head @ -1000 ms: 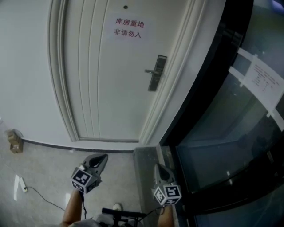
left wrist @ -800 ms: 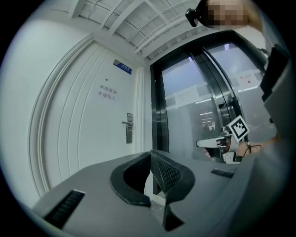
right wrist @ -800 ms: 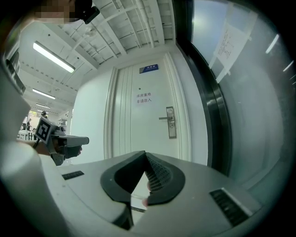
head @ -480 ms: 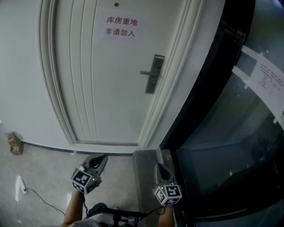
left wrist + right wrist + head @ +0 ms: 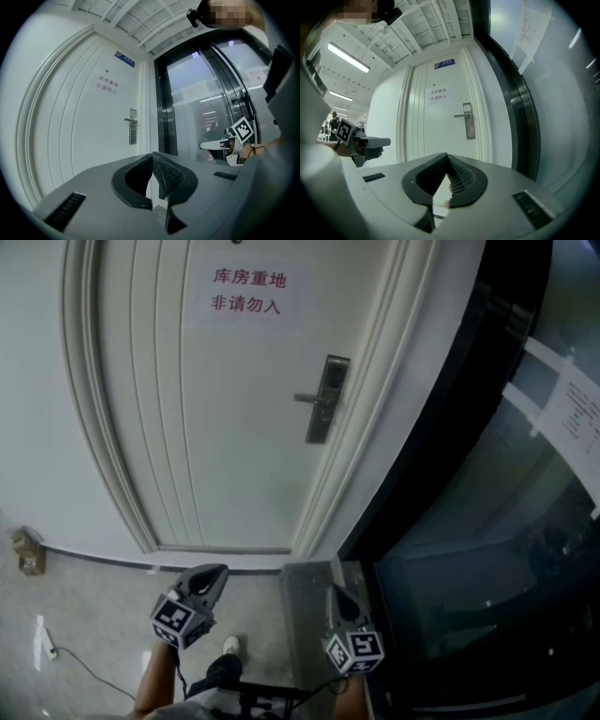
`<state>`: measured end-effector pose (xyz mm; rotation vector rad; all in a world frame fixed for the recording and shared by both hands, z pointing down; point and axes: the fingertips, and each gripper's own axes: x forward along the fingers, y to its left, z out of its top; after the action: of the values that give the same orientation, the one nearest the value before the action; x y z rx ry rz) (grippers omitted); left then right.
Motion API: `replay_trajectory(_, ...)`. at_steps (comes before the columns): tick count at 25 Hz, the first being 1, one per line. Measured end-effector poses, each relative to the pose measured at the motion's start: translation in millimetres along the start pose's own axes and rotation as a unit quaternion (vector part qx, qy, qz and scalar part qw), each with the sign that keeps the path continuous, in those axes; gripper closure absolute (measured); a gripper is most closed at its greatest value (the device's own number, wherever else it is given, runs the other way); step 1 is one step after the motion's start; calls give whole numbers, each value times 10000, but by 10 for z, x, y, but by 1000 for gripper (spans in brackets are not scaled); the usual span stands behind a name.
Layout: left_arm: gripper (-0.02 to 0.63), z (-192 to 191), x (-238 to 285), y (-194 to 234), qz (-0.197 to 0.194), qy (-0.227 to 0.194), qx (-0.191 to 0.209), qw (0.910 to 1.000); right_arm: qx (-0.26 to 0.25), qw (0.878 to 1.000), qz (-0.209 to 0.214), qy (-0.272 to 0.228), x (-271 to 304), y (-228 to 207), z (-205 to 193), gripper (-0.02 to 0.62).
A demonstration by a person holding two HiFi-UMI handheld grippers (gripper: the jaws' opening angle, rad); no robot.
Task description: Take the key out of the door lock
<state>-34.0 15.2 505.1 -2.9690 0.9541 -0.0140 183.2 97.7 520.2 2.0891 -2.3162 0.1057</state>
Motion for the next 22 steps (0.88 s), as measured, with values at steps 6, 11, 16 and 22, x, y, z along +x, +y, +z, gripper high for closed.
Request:
replay_trajectory(6,597,-3,374,360,-95,25,-4,10000,147,9998,-101,29,473,-113,62,588)
replay_trajectory(11,598,64,671,735,-94,32,-22,9999,61,9998,-153,66,906,-172,149,588)
replay_trajectory(16,597,119,967,1120,-148,-15,49,9999,-1,9997,-229,93,1370,-250,275,588)
replay_trajectory(22,598,167,1290,1603,-205,-68,21,9998,-87,9993,-360,30,1928,-313,370,588)
